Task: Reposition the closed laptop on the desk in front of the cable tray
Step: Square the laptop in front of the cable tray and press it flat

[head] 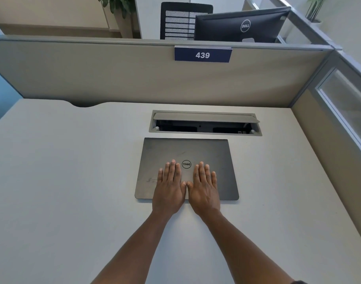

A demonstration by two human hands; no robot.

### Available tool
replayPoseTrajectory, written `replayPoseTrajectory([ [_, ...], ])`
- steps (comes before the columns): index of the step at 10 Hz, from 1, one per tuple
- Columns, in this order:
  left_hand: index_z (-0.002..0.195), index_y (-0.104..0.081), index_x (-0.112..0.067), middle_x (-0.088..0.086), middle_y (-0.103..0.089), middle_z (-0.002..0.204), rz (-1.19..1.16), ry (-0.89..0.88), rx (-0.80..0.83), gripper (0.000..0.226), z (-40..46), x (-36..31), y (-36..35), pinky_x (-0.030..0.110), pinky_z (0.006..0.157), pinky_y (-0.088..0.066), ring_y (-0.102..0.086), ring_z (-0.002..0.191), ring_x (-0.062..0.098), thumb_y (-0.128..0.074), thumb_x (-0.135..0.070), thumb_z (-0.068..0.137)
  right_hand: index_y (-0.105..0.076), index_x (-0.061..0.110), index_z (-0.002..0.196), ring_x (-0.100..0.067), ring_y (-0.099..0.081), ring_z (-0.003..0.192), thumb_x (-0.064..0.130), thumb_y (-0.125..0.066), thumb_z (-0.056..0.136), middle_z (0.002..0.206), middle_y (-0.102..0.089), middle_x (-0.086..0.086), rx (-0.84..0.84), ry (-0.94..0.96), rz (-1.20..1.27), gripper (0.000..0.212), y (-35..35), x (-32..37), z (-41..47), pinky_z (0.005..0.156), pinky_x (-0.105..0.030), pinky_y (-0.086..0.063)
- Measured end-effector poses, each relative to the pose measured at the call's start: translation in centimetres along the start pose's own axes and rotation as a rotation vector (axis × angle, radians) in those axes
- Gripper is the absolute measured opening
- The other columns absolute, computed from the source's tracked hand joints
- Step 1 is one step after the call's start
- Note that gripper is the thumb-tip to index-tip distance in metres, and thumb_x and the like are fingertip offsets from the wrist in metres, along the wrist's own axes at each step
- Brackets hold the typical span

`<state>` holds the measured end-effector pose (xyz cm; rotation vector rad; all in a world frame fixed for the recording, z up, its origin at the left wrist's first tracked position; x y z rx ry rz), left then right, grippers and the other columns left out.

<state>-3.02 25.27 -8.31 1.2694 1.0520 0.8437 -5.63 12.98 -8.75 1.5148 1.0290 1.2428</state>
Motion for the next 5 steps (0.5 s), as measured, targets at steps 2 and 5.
replayPoseTrajectory([
  [2,0.159,0.0,-0.009,0.012,0.003,0.169,-0.018,0.004,0.006,0.067,0.1,-0.1,0.4,0.043,0.127,0.001,0.004,0.156,0.027,-0.013,-0.04,0.102,0.003,0.01,0.16,-0.025,0.013,0.156,0.041,-0.02,0.106,0.169,0.011,-0.009,0.005,-0.01,0.052,0.067,0.5,0.1,0.1,0.127,-0.042,0.006],
  [5,0.158,0.006,-0.007,0.012,0.009,0.168,-0.103,0.023,-0.073,0.068,0.8,-0.5,5.8,0.04,0.127,0.003,0.01,0.156,0.027,-0.016,-0.038,0.102,0.005,0.009,0.16,-0.024,0.013,0.156,0.039,-0.022,0.106,0.168,0.014,-0.009,-0.122,0.009,0.103,0.067,5.5,2.0,0.0,0.125,-0.04,0.01],
])
Point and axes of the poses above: each hand's wrist, its own z-axis towards the middle knuckle, its own y-axis out of the back of the hand, x = y × z, the point moved 4 cm from there along z, towards the middle knuckle
